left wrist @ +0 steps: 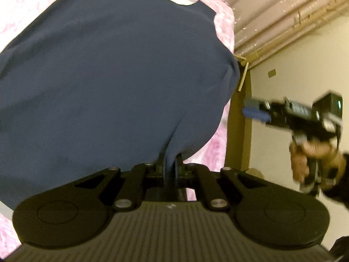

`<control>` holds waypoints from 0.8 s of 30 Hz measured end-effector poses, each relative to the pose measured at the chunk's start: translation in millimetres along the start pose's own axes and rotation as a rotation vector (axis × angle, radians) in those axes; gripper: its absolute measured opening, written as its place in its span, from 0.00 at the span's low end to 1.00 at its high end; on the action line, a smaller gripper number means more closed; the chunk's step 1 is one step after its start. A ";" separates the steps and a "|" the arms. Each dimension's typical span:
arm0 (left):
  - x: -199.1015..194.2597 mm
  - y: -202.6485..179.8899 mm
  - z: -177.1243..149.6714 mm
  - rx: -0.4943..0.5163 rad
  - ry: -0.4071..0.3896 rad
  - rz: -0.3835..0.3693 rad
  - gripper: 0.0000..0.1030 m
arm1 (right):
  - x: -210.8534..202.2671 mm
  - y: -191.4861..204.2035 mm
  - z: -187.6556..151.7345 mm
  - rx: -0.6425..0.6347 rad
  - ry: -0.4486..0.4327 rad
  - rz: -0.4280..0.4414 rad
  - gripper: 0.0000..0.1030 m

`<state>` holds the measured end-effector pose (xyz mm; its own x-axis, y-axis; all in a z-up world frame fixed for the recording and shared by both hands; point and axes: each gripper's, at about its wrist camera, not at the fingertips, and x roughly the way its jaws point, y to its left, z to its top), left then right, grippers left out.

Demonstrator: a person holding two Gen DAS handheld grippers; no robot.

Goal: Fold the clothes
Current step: 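Grasp the hem of the navy garment with the left gripper while the right gripper grasps it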

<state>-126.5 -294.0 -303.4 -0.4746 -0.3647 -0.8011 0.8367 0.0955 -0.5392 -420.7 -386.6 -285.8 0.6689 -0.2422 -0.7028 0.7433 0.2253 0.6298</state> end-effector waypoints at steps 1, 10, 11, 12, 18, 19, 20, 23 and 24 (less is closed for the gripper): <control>0.6 1.7 -0.1 -0.005 0.007 -0.012 0.04 | 3.5 2.7 -4.3 0.013 0.005 0.012 0.67; 4.9 -0.6 -6.3 0.055 0.049 -0.042 0.05 | 43.4 5.3 -5.4 0.194 0.040 0.082 0.40; 5.5 -1.8 -7.0 0.063 0.056 -0.042 0.06 | 47.5 4.3 -3.9 0.208 0.053 0.093 0.40; 6.1 -4.0 -7.5 0.075 0.064 -0.040 0.08 | 51.1 4.0 -2.5 0.213 0.070 0.097 0.28; 8.5 -34.7 -11.8 0.239 0.093 0.031 0.21 | 47.6 7.8 1.6 0.126 0.133 0.011 0.00; 9.5 -41.2 -12.9 0.273 0.098 0.040 0.21 | 44.7 5.6 1.2 0.121 0.139 -0.002 0.00; 10.5 -46.1 -13.3 0.294 0.102 0.041 0.21 | 41.8 3.4 0.9 0.116 0.144 -0.015 0.00; 13.4 -51.3 -9.3 0.282 0.107 -0.011 0.07 | 36.2 -2.9 -3.3 0.094 0.159 -0.045 0.00; 14.3 -53.0 -8.0 0.278 0.109 -0.029 0.06 | 34.7 -5.0 -5.0 0.085 0.163 -0.054 0.00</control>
<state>-179.9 -296.9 -288.3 -0.5130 -0.2607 -0.8179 0.8582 -0.1765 -0.4820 -401.3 -391.4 -314.9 0.6237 -0.0939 -0.7760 0.7803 0.1336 0.6110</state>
